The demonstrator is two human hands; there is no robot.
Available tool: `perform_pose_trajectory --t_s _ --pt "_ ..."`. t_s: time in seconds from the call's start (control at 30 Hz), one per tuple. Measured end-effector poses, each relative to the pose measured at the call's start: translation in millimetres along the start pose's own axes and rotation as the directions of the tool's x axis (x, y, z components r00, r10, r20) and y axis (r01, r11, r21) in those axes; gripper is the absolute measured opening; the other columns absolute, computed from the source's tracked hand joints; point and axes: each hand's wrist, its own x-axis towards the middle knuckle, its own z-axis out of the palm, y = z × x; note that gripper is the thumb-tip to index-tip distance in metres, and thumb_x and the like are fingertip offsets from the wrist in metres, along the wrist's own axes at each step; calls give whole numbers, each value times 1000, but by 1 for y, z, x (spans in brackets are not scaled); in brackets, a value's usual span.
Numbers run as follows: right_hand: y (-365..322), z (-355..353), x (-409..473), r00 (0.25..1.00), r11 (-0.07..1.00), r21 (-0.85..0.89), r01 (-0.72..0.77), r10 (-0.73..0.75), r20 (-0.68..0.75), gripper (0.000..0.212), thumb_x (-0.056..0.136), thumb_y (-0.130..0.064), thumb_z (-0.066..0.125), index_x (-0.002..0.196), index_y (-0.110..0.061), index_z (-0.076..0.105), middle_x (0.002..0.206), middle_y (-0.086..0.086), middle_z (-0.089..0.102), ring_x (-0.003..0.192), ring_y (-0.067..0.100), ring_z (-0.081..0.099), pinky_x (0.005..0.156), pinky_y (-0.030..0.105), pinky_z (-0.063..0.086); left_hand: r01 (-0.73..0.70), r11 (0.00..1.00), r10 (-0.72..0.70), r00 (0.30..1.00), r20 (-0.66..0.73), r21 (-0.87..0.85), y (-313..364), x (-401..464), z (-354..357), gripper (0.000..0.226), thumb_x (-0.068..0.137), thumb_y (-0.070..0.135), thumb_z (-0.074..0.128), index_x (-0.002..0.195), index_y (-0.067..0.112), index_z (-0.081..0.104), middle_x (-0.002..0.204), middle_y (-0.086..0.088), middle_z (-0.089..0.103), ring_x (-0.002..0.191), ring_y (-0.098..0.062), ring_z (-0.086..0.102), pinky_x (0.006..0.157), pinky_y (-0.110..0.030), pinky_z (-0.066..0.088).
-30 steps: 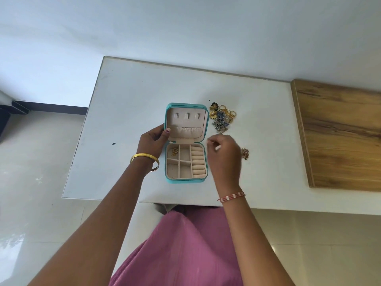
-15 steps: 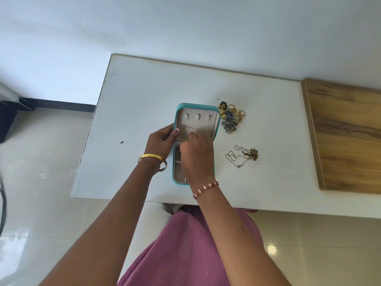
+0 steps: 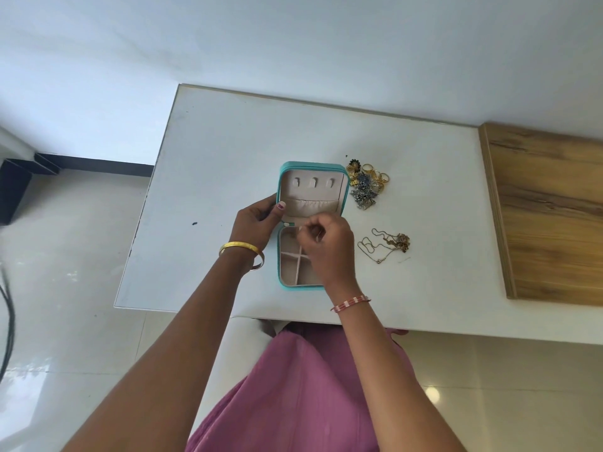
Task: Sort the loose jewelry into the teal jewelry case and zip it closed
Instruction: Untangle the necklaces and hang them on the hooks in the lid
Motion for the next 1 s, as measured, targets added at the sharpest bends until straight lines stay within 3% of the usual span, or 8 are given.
perform_pose_trajectory --t_s 0.1,0.2,0.3,0.4,0.53,0.7,0.83,1.0 --pt "-3 -16 6 972 893 388 -229 231 44 8 82 -5 59 78 -12 61 74 -2 62 67 7 57 64 16 48 6 1000 -6 1000 -3 -2 0 0 0 33 91 19 53 122 6 58 110 1 62 97 -10 56 68 2 43" --pt "0 -36 12 923 535 768 -351 338 187 15 92 -3 48 82 -13 54 81 6 70 78 16 66 75 27 56 16 1000 -16 1000 -9 23 1 0 0 35 91 21 52 123 8 57 113 1 61 100 -11 55 72 -2 42" --pt "6 -58 14 909 275 900 -339 341 238 16 95 -3 41 85 -11 50 77 13 72 79 23 70 80 34 57 15 1000 -15 1000 -2 21 2 -1 0 35 91 21 52 124 8 56 112 4 59 100 -10 54 68 2 41" --pt "16 -76 13 911 227 931 -285 365 190 19 94 -2 42 81 -10 52 73 14 71 76 25 70 77 34 58 29 999 -29 1000 -4 34 4 -1 0 36 92 22 51 125 10 55 112 7 57 101 -9 53 80 -10 40" --pt "32 -83 12 886 315 904 -288 447 127 18 93 -2 44 80 -11 52 70 11 71 71 22 69 75 32 58 40 999 -40 999 -4 25 4 -2 0 36 92 22 51 125 9 55 114 4 59 102 -10 54 88 -19 39" --pt "52 -73 5 836 634 694 -341 542 -84 17 89 1 51 77 -10 55 79 15 65 70 21 63 73 32 56 47 999 -47 999 2 19 4 -3 0 36 92 22 51 125 8 56 120 -5 61 106 -14 54 93 -22 39" --pt "59 -69 -2 897 895 284 -345 403 -180 11 85 -1 58 85 -7 67 84 13 69 76 20 64 77 37 54 41 999 -41 999 -1 33 3 -3 -1 35 92 22 51 124 9 56 113 2 61 101 -10 55 89 -19 39" --pt "42 -58 3 940 966 89 -242 257 -226 18 85 -2 56 94 -5 71 93 10 72 82 14 64 71 12 48 29 999 -28 999 -23 32 2 -4 1 34 92 22 51 123 8 57 110 2 61 100 -10 56 88 -19 41"
